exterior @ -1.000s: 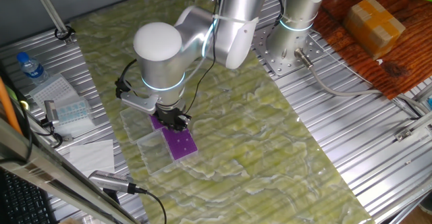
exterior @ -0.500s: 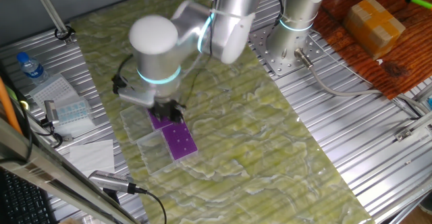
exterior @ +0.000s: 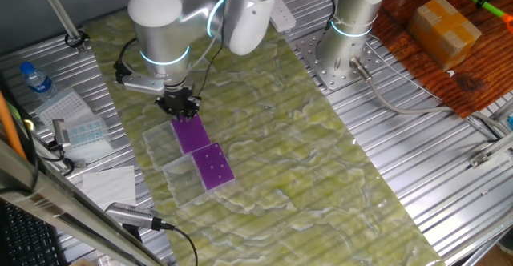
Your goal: Transfer all small pipette tips from one holder to another
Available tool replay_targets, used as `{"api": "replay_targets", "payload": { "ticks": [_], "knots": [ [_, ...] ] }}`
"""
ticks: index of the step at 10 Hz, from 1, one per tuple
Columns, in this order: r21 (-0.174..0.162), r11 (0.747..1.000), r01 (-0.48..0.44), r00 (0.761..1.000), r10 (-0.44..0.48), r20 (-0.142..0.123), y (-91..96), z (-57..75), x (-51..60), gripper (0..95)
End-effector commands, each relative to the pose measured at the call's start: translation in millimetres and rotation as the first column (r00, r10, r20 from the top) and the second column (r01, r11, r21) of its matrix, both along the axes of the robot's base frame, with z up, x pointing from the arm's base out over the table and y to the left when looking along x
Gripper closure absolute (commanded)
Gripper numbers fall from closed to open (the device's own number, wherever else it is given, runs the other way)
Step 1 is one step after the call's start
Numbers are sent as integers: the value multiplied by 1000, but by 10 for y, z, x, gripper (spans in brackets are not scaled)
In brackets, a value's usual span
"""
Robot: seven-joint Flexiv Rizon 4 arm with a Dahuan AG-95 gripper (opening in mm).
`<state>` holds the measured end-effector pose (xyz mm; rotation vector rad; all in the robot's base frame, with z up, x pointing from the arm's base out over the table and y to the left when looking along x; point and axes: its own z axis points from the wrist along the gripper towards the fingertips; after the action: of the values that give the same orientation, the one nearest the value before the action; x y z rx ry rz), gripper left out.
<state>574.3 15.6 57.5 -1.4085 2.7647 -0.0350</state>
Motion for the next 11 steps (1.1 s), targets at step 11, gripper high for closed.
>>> {"api": "replay_targets", "payload": {
  "ticks": [11],
  "knots": [
    [8, 1000, 5, 1000, -5, 17, 14, -78, 29, 950]
  ]
}}
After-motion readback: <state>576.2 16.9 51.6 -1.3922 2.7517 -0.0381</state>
